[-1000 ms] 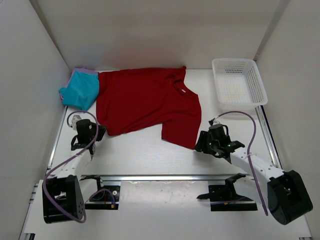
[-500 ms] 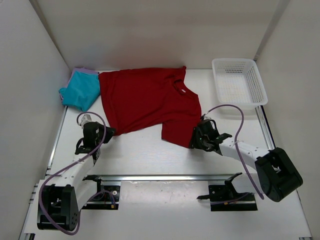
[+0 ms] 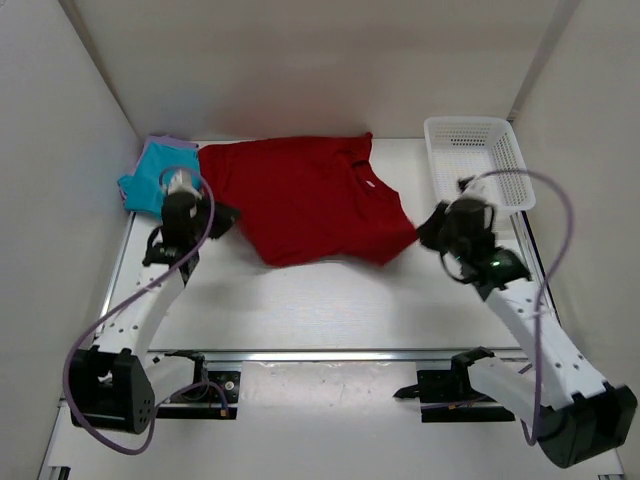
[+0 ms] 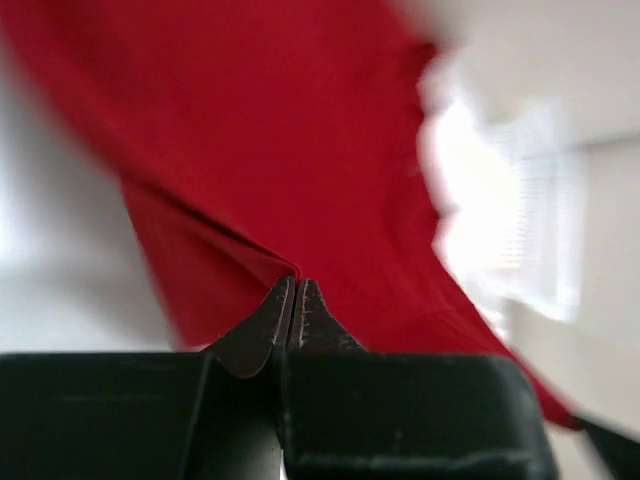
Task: Fold and stack the t-shirts
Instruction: Flatten out the tshirt, then fold the flattened tshirt in 1/3 of the way
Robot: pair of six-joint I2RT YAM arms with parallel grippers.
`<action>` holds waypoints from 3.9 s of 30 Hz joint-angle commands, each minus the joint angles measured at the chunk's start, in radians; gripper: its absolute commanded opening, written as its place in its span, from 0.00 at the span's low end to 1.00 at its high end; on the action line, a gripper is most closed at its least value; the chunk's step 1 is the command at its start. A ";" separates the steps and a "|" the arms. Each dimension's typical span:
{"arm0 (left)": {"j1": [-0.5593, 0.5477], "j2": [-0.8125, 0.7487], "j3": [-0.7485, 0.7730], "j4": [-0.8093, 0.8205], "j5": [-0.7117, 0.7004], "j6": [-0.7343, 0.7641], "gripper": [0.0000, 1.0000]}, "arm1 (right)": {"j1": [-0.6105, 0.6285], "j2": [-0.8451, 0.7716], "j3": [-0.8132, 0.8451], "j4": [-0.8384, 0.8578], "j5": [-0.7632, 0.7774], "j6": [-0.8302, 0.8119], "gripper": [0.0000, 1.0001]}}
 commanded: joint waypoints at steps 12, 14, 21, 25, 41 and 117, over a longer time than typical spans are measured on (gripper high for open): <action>0.325 0.030 0.882 -0.180 0.391 -0.082 0.00 | 0.212 0.393 1.614 -0.439 0.278 -0.413 0.00; 0.371 0.044 0.889 -0.111 0.434 -0.140 0.00 | 0.277 0.406 1.576 -0.308 0.359 -0.480 0.00; 0.313 0.099 0.864 -0.131 0.281 -0.076 0.00 | -0.277 0.545 1.455 -0.261 -0.373 -0.328 0.00; 0.230 0.136 0.663 -0.077 0.178 -0.047 0.00 | -0.346 0.760 1.534 -0.304 -0.510 -0.346 0.00; 0.207 0.653 1.360 -0.047 0.132 -0.132 0.00 | -0.497 0.909 1.749 0.383 -0.572 -0.061 0.00; 0.285 0.430 0.148 0.125 0.086 -0.076 0.00 | -0.407 0.416 0.064 0.333 -0.421 -0.009 0.00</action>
